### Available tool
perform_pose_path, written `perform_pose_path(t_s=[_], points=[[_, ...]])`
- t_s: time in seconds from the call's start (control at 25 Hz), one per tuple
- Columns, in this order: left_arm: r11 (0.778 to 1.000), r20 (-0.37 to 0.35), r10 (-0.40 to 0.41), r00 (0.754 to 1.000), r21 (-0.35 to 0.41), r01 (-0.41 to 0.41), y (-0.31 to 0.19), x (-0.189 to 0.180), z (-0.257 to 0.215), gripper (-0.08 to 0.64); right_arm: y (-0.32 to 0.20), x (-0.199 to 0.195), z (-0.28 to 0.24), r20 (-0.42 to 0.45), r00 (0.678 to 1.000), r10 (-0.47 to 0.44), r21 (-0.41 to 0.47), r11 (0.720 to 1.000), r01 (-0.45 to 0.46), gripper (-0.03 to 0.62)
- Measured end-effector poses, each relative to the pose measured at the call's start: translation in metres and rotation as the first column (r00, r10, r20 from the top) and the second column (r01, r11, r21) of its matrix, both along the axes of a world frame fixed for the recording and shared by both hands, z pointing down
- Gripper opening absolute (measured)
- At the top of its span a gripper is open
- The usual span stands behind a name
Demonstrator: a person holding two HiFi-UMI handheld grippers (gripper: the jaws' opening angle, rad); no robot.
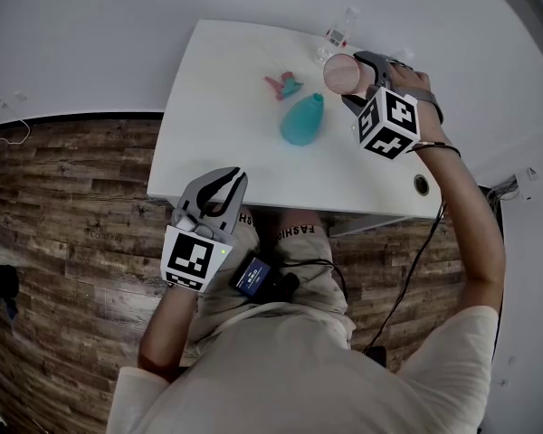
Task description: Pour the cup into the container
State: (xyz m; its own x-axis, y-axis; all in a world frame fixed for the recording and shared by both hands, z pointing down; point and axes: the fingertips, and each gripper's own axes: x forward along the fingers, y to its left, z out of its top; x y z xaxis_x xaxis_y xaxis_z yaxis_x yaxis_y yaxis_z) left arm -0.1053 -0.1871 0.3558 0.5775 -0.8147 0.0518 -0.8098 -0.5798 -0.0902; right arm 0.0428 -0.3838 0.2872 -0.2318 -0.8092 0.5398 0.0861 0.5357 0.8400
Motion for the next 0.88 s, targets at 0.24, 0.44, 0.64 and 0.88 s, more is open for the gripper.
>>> perform_pose_path(t_s=[0.24, 0.44, 0.64, 0.88], points=[[1.0, 0.003, -0.001, 1.0, -0.001, 0.001, 0.0005, -0.0009, -0.0004, 0.028, -0.0003, -0.0003, -0.0006, -0.012, 1.0, -0.005, 0.011, 1.0, 0.005, 0.357], [1.0, 0.003, 0.002, 1.0, 0.0, -0.002, -0.0001, -0.0003, -0.0006, 0.026, -0.0008, -0.0009, 0.0, -0.024, 1.0, -0.009, 0.019, 1.0, 0.009, 0.357], [1.0, 0.003, 0.006, 1.0, 0.001, -0.006, 0.0005, 0.0007, -0.0012, 0.028, -0.0004, -0.001, -0.0007, -0.035, 0.999, -0.013, 0.026, 1.0, 0.014, 0.357], [1.0, 0.006, 0.007, 1.0, 0.001, -0.007, 0.0003, 0.0014, -0.0004, 0.028, -0.0006, -0.0012, -0.0003, -0.045, 0.999, -0.019, 0.033, 0.999, 0.021, 0.357]])
